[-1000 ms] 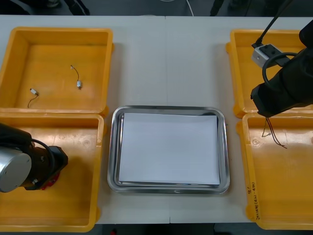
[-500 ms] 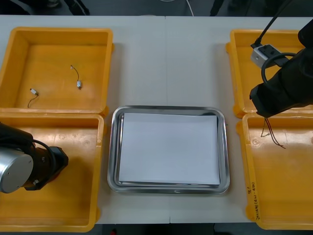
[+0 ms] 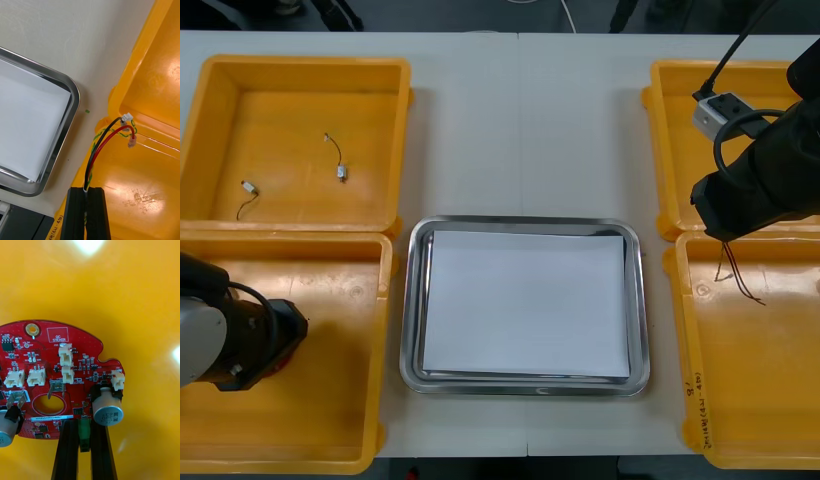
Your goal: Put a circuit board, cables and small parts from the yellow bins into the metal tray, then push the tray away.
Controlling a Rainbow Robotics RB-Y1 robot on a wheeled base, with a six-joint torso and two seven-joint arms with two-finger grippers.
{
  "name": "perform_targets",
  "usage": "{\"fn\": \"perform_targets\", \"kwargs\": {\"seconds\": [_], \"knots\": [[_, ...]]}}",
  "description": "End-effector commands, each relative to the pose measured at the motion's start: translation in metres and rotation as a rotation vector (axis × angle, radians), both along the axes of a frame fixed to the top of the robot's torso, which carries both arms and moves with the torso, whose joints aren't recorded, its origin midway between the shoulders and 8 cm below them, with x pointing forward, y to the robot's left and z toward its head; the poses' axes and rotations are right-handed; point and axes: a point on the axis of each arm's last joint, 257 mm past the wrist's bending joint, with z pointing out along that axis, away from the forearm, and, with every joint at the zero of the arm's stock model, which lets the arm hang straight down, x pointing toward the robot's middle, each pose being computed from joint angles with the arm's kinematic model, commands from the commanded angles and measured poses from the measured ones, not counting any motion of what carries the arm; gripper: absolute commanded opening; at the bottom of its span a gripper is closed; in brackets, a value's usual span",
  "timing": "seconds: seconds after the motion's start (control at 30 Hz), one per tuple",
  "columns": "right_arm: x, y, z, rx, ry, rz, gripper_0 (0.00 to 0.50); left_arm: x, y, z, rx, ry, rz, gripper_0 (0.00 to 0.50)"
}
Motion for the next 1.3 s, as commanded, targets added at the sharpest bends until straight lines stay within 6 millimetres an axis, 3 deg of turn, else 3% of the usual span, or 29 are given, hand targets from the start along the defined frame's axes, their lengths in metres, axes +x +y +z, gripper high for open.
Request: {"fn": "perform_targets", "kwargs": {"seconds": [0.03,0.3,0.47,0.7,0.97,1.3], "knots": [[0.005,0.007,0.010,-0.021,-0.029,0.046,0.000,0.001,0.037,0.031,0.058,-0.011,-0.019,0.000],[0.004,0.004,0.009,-0.030,-0.020,0.041,0.000,-0.001,0.053,0.074,0.149,-0.004,-0.055,0.000],[0.004,0.004,0.009,-0.030,-0.021,0.042,0.000,-0.002,0.047,0.101,0.182,-0.002,-0.104,0.000],[0.004,0.004,0.009,-0.029,-0.021,0.041,0.000,0.016,0.011,0.156,0.195,-0.138,-0.257,0.000],[0.006,0.007,0.009,-0.026,-0.031,0.040,0.000,0.014,-0.040,0.190,0.156,-0.196,-0.465,0.000],[0.006,0.007,0.008,-0.029,-0.029,0.034,0.000,0.010,-0.094,0.198,0.196,-0.201,-0.676,0.000]]}}
